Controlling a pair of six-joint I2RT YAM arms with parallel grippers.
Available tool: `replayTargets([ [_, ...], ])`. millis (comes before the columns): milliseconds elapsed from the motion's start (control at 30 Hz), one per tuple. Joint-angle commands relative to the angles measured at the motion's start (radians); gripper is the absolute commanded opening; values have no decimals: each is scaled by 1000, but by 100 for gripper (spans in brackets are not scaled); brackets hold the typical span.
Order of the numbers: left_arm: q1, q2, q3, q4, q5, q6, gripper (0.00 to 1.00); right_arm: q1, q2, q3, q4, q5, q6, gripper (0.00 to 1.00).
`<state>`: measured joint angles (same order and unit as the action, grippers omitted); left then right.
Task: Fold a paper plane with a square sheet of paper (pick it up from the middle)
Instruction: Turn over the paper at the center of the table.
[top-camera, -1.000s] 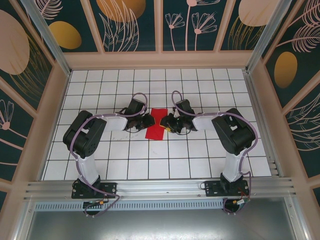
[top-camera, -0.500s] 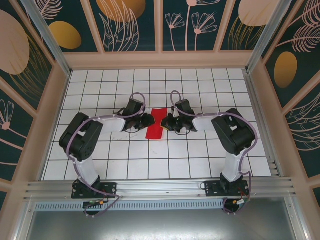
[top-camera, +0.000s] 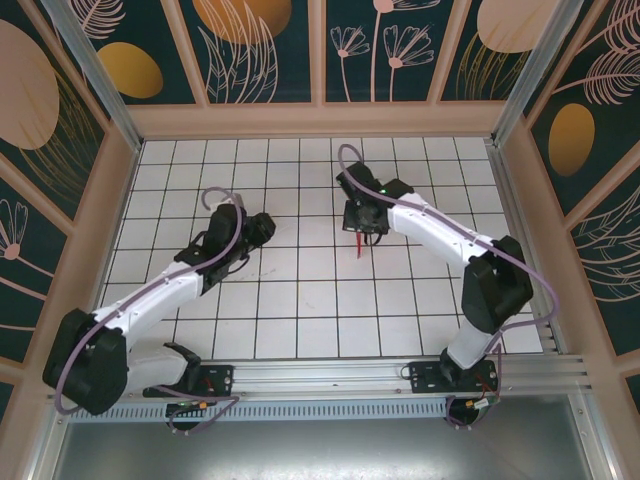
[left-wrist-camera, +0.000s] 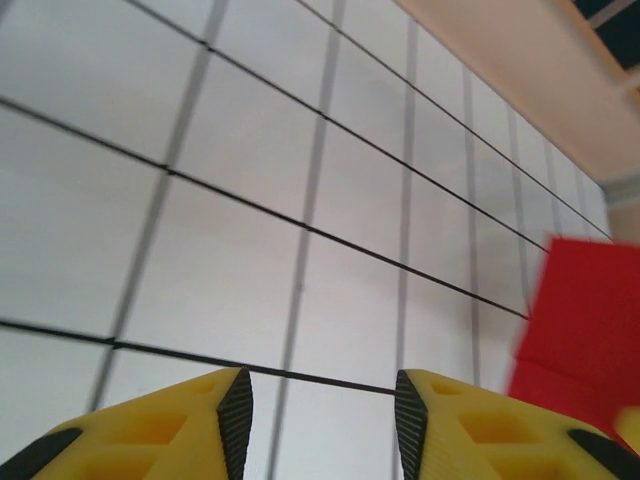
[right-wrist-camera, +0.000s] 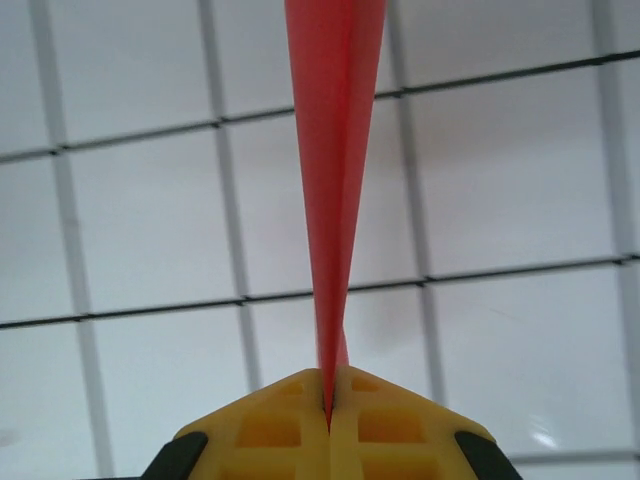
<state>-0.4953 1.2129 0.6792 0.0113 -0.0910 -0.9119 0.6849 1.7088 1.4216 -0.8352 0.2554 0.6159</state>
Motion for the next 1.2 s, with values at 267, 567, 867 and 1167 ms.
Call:
replayTargets([
  [267, 27, -147, -81, -97, -188, -97, 46, 205, 388, 220, -346, 157, 25, 12],
  [567, 31, -152, -91, -96, -169, -93, 47, 223, 356, 204, -62, -78, 18, 38],
  [867, 30, -61, -77, 29, 10, -37, 47, 62, -135, -367, 569, -484, 42, 40],
  [1167, 29, 187, 41, 186, 363, 24, 46, -30, -145, -656, 916, -669, 132, 17],
])
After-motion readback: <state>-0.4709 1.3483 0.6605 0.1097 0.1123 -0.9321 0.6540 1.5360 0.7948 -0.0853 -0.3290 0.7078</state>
